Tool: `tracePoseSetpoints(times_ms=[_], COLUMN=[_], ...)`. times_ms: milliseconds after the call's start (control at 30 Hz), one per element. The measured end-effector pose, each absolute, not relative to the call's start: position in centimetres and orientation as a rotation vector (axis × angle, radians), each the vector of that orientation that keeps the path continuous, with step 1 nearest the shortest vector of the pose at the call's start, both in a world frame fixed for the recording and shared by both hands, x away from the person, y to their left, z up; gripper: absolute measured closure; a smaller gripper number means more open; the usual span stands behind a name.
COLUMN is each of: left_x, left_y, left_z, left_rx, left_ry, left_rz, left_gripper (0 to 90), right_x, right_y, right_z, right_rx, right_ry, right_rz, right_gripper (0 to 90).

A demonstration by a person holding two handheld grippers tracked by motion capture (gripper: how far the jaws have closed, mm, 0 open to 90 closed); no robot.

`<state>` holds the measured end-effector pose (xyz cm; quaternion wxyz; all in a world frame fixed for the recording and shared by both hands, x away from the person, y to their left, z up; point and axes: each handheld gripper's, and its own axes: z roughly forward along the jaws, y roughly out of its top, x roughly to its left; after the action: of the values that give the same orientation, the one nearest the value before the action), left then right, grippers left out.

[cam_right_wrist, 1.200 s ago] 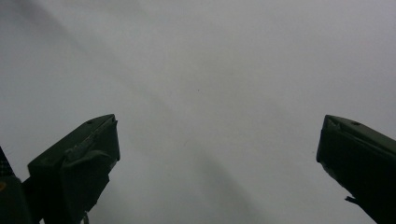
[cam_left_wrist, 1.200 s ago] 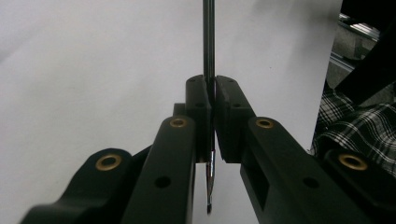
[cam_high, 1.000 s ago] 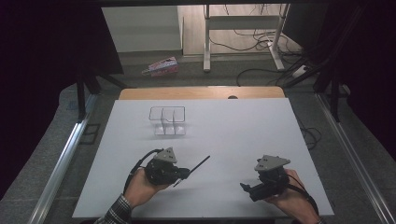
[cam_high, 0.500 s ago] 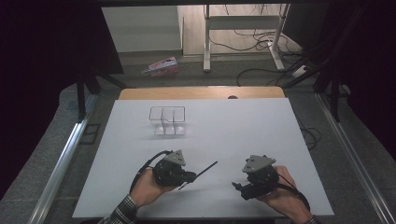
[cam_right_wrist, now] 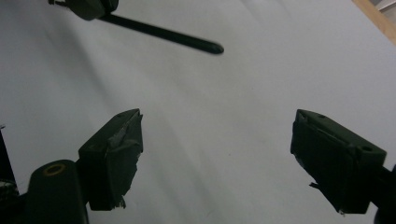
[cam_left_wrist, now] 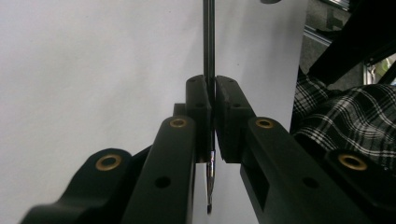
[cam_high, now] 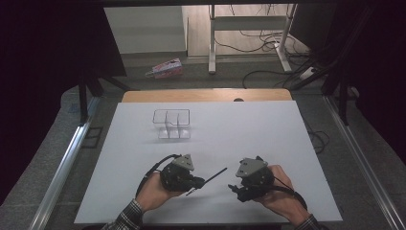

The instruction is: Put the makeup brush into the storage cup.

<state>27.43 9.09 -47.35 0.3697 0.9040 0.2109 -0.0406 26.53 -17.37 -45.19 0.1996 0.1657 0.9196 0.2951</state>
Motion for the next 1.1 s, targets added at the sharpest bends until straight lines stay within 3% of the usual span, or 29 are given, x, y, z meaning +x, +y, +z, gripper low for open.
tracePoseSetpoints(times_ms=[300, 733, 933, 1100], left_x=[27.3, 27.4, 27.4, 27.5], left_y=[8.3, 7.8, 7.6, 7.6], left_z=[-47.1, -47.1, -47.1, -47.1], left_rx=[2.359, 2.387, 2.402, 2.427], left_ry=[0.499, 0.486, 0.484, 0.472], left_rz=[-0.103, -0.112, -0.112, -0.104], left_gripper=[85.4, 85.4, 85.4, 85.1], right_x=[26.9, 26.9, 26.7, 26.6], right_y=[-15.5, -14.1, -13.8, -13.7], right_z=[-44.7, -45.0, -45.3, -45.5], right_rx=[0.361, 0.209, 0.149, 0.12], right_ry=[2.567, 2.604, 2.613, 2.636], right_rz=[0.81, 0.743, 0.716, 0.687], right_gripper=[22.3, 40.1, 50.5, 64.2])
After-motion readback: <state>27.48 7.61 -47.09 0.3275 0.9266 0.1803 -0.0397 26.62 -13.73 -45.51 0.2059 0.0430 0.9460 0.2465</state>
